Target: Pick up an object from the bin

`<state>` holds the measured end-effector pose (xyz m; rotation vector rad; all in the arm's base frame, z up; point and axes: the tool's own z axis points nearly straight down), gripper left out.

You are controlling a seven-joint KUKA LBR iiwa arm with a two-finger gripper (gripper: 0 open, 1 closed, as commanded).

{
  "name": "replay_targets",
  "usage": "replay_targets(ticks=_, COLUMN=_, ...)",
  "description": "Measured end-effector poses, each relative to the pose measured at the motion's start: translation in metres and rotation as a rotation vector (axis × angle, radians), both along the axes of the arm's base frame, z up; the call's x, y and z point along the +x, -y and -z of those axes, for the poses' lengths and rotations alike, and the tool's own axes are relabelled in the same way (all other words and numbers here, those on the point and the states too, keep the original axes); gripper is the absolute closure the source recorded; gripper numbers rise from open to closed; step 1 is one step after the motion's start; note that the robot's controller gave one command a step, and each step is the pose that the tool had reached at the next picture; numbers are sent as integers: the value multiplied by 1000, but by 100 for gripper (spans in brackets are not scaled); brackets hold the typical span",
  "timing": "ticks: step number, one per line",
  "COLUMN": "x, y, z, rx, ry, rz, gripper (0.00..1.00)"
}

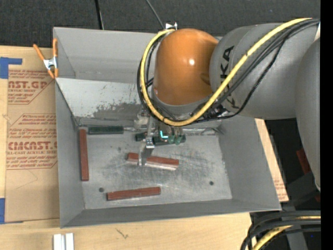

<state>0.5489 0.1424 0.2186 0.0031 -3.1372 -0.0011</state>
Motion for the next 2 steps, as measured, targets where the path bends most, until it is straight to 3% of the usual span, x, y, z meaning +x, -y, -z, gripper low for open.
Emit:
replay_targets(ticks=1, x=2, y=1, z=-3, rx=1, ry=6, rz=1, gripper=0)
replay_targets(ticks=2, x=5, y=60, z=84, rx=0, ry=5, rz=-88, gripper=100)
